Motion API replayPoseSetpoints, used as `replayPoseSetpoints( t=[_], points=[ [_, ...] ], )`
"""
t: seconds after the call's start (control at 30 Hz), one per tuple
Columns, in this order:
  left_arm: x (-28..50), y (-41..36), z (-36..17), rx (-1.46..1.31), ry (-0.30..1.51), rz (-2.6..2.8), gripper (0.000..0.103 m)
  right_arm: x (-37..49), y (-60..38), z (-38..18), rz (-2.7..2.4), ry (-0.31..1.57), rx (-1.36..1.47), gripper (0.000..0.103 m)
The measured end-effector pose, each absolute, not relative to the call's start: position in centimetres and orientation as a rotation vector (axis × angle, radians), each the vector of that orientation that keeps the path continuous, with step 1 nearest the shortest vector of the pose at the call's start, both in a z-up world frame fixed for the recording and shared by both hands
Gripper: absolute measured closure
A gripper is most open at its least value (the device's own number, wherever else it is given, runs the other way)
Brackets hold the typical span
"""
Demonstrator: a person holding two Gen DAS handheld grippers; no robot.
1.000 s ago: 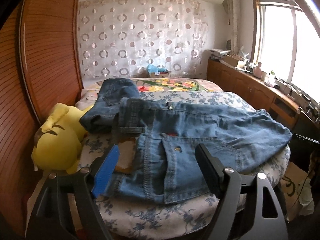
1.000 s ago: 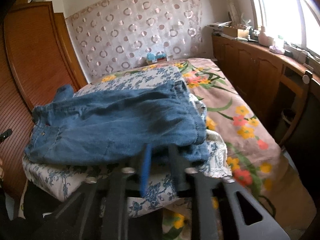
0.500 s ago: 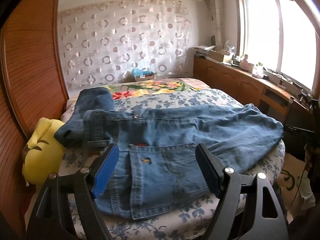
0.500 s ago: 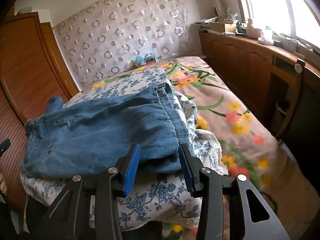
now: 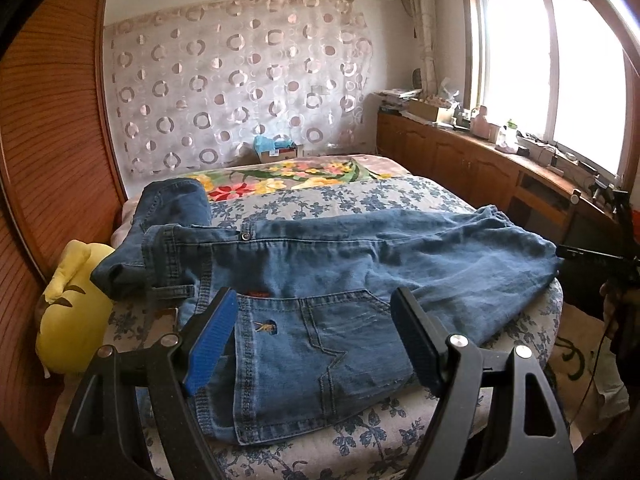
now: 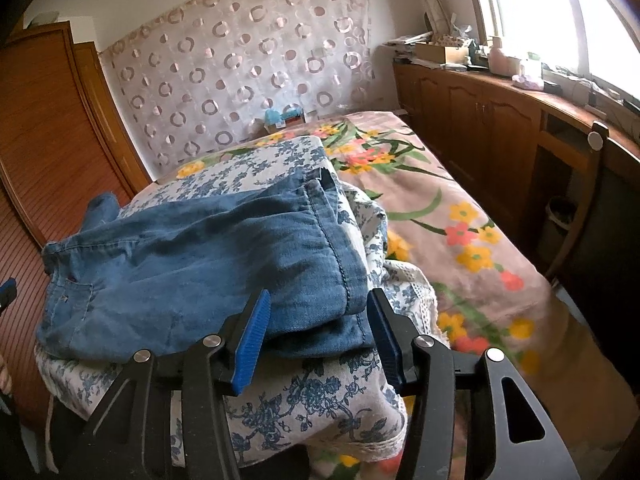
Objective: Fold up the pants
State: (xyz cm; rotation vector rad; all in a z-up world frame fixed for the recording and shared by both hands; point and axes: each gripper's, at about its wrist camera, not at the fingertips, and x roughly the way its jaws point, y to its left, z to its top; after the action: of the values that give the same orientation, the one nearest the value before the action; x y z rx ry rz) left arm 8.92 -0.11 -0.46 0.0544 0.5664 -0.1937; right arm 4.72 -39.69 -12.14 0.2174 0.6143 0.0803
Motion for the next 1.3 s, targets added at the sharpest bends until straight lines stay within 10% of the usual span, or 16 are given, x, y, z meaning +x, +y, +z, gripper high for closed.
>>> replayPoseSetpoints(
  t=[1.0, 1.07, 1.3],
  points=[
    [9.4, -0.7, -1.9, 0.044, 0.554, -0.217, 0.024, 7.3, -39.8, -12.7, 0.096, 0.671, 0.240, 0.052],
    [9.4, -0.8, -1.9, 0.053, 0.548, -0.210, 0.024, 7.7, -39.6, -12.7, 0.107, 0.684, 0.230, 0.096],
    [9.3, -0.6, -2.0, 0.060, 0.556, -0.213, 0.024, 6.8, -37.4, -9.2, 0.175, 0.588, 0.162, 0.097]
  ],
)
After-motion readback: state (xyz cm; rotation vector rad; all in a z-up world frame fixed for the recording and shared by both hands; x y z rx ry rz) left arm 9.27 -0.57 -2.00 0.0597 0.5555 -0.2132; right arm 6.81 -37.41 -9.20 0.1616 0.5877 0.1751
